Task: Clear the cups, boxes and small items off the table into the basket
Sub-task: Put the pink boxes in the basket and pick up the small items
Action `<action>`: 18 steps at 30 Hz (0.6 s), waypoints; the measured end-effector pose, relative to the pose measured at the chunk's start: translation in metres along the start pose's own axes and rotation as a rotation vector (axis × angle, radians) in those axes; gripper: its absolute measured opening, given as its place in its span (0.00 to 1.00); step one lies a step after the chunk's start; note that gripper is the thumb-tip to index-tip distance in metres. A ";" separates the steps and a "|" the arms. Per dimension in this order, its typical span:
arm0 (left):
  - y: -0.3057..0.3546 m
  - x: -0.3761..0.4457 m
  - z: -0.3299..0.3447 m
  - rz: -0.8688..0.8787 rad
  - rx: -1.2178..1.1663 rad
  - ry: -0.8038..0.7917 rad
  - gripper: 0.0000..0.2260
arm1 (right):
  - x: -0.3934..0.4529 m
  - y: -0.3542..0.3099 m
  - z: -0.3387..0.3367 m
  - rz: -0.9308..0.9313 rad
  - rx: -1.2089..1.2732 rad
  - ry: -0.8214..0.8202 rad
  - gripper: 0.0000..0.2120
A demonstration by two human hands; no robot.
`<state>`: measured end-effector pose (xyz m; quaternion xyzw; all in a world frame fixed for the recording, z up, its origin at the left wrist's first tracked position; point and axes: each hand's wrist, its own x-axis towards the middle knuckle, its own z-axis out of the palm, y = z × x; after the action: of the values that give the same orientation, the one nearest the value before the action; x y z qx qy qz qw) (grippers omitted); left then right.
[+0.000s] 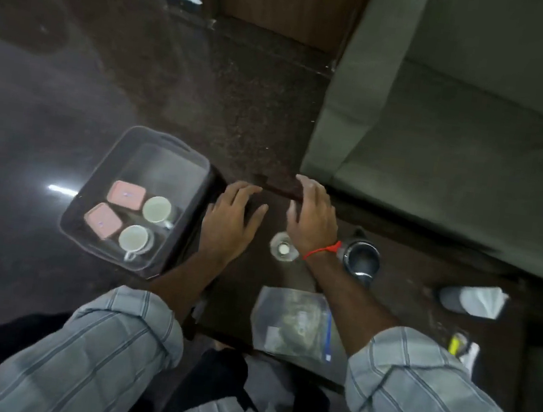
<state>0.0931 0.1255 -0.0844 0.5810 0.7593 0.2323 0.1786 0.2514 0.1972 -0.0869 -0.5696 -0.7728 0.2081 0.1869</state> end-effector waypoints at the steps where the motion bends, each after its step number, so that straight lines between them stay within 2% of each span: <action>1: 0.026 -0.004 0.013 0.024 -0.023 -0.019 0.19 | -0.009 0.023 -0.020 0.036 -0.007 0.046 0.26; 7: 0.163 -0.034 0.090 0.223 -0.115 -0.083 0.15 | -0.073 0.149 -0.117 0.242 0.020 0.288 0.22; 10: 0.229 -0.055 0.138 0.384 -0.109 -0.181 0.12 | -0.117 0.210 -0.150 0.377 0.038 0.387 0.17; 12: 0.268 -0.072 0.174 0.502 -0.093 -0.292 0.11 | -0.151 0.252 -0.165 0.486 0.035 0.452 0.13; 14: 0.298 -0.092 0.208 0.547 -0.054 -0.448 0.11 | -0.184 0.294 -0.173 0.575 0.054 0.490 0.11; 16: 0.319 -0.110 0.246 0.490 0.020 -0.645 0.11 | -0.214 0.333 -0.174 0.710 0.093 0.457 0.08; 18: 0.331 -0.126 0.288 0.344 0.107 -0.838 0.12 | -0.241 0.374 -0.170 0.885 0.128 0.378 0.07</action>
<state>0.5461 0.1176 -0.1371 0.7508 0.5251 -0.0362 0.3991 0.7094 0.0833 -0.1557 -0.8587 -0.3947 0.2076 0.2523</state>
